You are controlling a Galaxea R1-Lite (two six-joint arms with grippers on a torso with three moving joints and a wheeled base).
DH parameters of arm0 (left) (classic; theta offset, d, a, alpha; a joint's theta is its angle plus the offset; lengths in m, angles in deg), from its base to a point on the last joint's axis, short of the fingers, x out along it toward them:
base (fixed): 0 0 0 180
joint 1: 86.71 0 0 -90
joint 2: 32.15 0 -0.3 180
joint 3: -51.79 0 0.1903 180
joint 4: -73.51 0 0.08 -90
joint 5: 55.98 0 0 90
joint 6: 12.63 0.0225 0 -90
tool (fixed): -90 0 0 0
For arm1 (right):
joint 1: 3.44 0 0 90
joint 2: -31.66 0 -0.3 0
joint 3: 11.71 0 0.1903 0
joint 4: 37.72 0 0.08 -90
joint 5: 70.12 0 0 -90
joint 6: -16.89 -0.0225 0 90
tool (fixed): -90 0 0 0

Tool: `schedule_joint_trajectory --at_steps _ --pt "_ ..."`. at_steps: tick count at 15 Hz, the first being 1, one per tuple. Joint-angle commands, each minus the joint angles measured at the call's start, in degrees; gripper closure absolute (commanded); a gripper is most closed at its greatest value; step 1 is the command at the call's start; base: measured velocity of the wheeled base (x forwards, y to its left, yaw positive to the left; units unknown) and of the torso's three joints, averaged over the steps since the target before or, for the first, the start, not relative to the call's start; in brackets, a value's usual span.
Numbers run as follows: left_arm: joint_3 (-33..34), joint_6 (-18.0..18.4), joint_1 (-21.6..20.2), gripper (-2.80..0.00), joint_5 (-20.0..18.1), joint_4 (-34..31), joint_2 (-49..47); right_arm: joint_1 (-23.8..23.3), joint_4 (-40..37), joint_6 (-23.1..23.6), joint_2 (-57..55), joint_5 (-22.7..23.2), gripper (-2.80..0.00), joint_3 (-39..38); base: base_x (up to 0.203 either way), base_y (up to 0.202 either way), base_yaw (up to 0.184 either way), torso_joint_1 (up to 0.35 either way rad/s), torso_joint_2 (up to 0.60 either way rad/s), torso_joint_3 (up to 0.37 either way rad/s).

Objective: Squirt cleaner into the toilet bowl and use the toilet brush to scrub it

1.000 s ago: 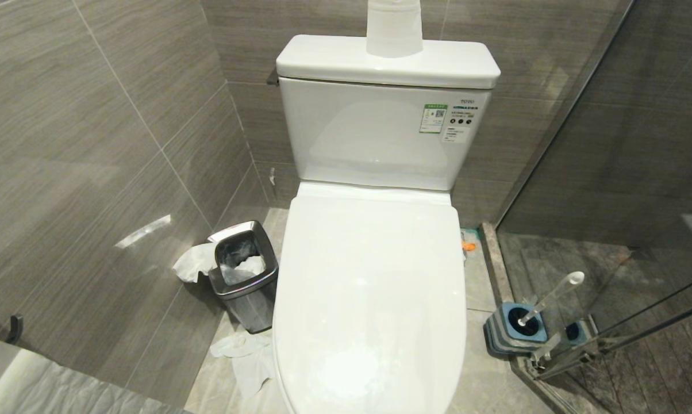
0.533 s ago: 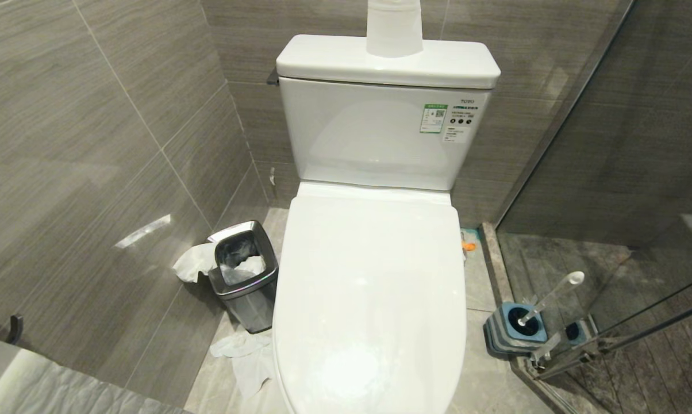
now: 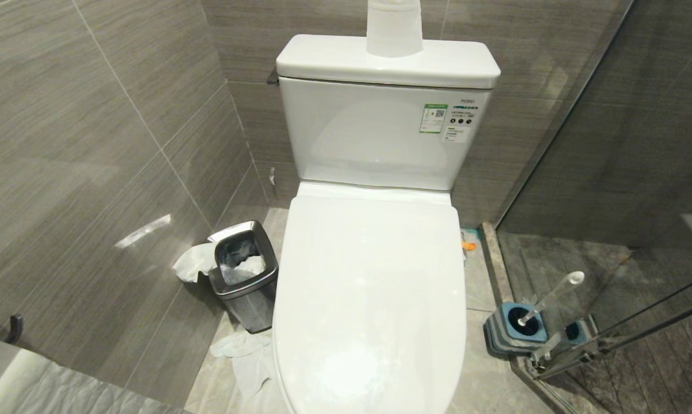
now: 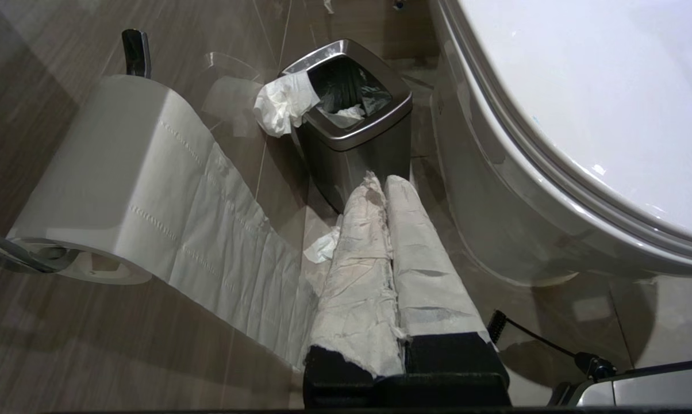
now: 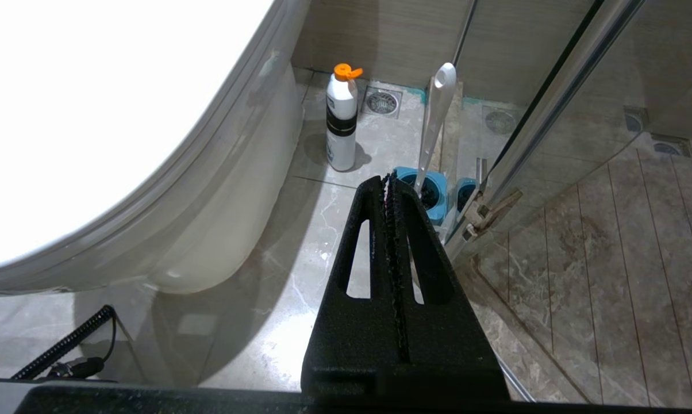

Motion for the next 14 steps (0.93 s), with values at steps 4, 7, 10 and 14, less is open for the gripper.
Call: schedule_joint_trajectory --at_steps 4,7,10,14 --pt "0.1 -0.4 0.0 0.0 0.9 0.2 -0.1 0.0 0.0 0.0 0.0 0.1 0.0 0.0 0.0 0.0 0.0 0.0 0.0 0.0" --pt "0.1 -3.2 0.0 0.0 1.5 0.2 -0.1 0.0 0.0 0.0 0.0 0.0 0.0 0.0 0.0 0.0 0.0 0.0 0.0 0.0" --pt "0.1 -6.2 0.0 0.0 2.0 0.3 -0.1 0.0 0.0 0.0 0.0 0.1 0.0 0.0 0.0 0.0 0.0 0.0 0.0 0.0" --pt "0.1 -6.2 0.0 0.0 2.0 0.3 -0.1 0.0 0.0 0.0 0.0 0.0 0.0 0.0 0.0 0.0 0.0 0.0 0.0 0.0"
